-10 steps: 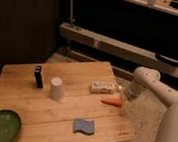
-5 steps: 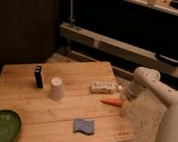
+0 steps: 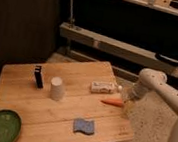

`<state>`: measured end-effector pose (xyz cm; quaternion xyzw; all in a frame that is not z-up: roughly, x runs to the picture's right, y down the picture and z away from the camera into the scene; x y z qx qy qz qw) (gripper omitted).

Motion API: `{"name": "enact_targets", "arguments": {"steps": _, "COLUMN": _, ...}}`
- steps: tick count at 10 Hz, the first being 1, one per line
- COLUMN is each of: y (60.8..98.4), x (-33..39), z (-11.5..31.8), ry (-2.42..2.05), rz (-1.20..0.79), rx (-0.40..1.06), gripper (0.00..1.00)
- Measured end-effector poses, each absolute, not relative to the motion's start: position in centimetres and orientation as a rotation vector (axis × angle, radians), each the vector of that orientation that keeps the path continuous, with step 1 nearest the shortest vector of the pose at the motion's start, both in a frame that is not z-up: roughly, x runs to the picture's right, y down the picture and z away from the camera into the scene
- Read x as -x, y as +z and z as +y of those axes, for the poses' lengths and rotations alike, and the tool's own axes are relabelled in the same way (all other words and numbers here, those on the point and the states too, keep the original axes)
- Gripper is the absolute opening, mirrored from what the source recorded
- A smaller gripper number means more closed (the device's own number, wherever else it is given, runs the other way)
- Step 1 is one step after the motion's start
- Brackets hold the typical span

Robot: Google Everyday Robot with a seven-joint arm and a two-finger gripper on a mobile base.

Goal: Drag the pepper across the table

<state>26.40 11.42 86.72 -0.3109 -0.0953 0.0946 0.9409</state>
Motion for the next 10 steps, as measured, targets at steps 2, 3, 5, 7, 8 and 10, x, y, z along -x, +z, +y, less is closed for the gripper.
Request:
{"name": "enact_targets", "arguments": {"steps": 2, "y": 85.0, "x": -26.9, "z": 9.9, "ry": 0.181, "rz": -0.285, "rx": 0.576, "gripper": 0.80}}
{"name": "enact_targets", "arguments": {"steps": 3, "y": 84.5, "x": -27.2, "z": 9.7, "ry": 0.173, "rz": -0.353, "rx": 0.557, "gripper": 0.80}}
{"name": "enact_targets", "arguments": {"steps": 5, "y": 84.3, "x": -26.7, "z": 9.4, "ry": 0.128, "rz": -0.430, "rx": 0.528, "gripper": 0.80}}
{"name": "enact_targets", "arguments": {"steps": 7, "y": 84.7, "x": -26.0, "z": 9.8, "ry": 0.117, "rz": -0.451, "rx": 0.536, "gripper": 0.80}}
{"name": "enact_targets", "arguments": {"steps": 8, "y": 84.7, "x": -26.0, "z": 10.2, "ry": 0.116, "rz": -0.452, "rx": 0.543, "gripper": 0.80}}
{"name": "enact_targets", "arguments": {"steps": 10, "y": 85.0, "x": -25.6, "z": 11.1, "ry": 0.122, "rz": -0.425, "rx": 0.553, "gripper": 0.80}}
